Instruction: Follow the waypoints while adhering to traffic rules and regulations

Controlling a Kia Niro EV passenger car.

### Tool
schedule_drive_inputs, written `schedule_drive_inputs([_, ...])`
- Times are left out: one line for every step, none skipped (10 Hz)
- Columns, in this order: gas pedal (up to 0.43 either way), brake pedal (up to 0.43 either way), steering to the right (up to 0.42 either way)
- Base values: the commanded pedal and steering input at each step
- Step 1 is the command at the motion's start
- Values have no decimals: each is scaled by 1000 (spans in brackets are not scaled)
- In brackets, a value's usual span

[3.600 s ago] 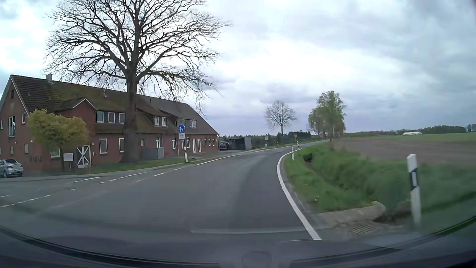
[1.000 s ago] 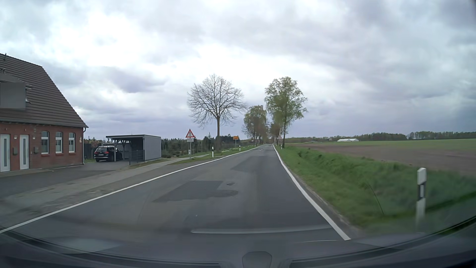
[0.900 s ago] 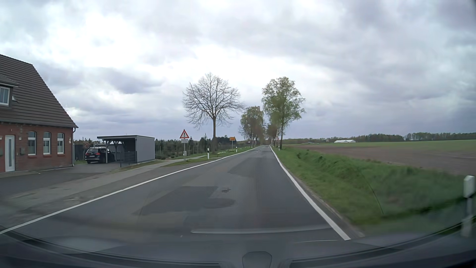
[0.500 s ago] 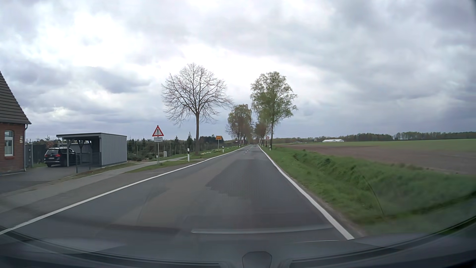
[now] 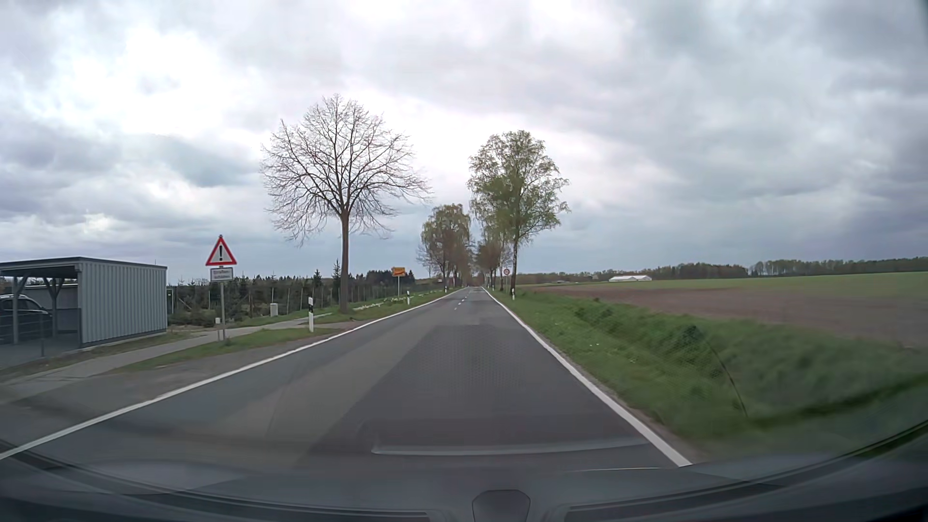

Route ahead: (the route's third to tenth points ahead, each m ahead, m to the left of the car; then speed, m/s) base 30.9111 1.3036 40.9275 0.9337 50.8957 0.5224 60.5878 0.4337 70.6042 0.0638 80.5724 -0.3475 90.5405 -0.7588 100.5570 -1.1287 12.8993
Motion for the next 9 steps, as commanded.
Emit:
schedule_drive_inputs([79, 0, 16])
schedule_drive_inputs([79, 0, 16])
schedule_drive_inputs([79, 0, 15])
schedule_drive_inputs([79, 0, 11])
schedule_drive_inputs([79, 0, 9])
schedule_drive_inputs([79, 0, 9])
schedule_drive_inputs([79, 0, 8])
schedule_drive_inputs([79, 0, 8])
schedule_drive_inputs([79, 0, 8])
